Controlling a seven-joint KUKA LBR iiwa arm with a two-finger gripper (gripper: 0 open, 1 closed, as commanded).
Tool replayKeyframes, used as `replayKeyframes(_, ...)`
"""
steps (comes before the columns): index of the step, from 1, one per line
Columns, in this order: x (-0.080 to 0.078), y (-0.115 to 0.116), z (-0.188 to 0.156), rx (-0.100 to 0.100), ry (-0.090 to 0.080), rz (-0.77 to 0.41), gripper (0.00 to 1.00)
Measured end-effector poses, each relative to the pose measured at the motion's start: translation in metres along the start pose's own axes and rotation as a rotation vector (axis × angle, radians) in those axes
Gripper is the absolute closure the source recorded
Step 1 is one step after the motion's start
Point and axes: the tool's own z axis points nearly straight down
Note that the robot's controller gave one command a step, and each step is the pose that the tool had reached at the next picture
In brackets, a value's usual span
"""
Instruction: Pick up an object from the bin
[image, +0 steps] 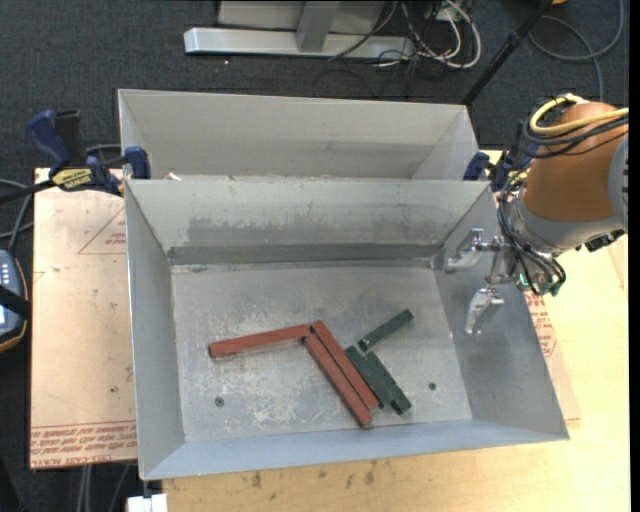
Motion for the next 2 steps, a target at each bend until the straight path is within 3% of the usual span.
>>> replayKeyframes(1,-0.0253,0.0588,0.0764,0.001,-0.010,-0.152,1.00)
replayKeyframes(2,-0.0241,0.0587,0.0782,0.002,-0.008,-0.153,0.00)
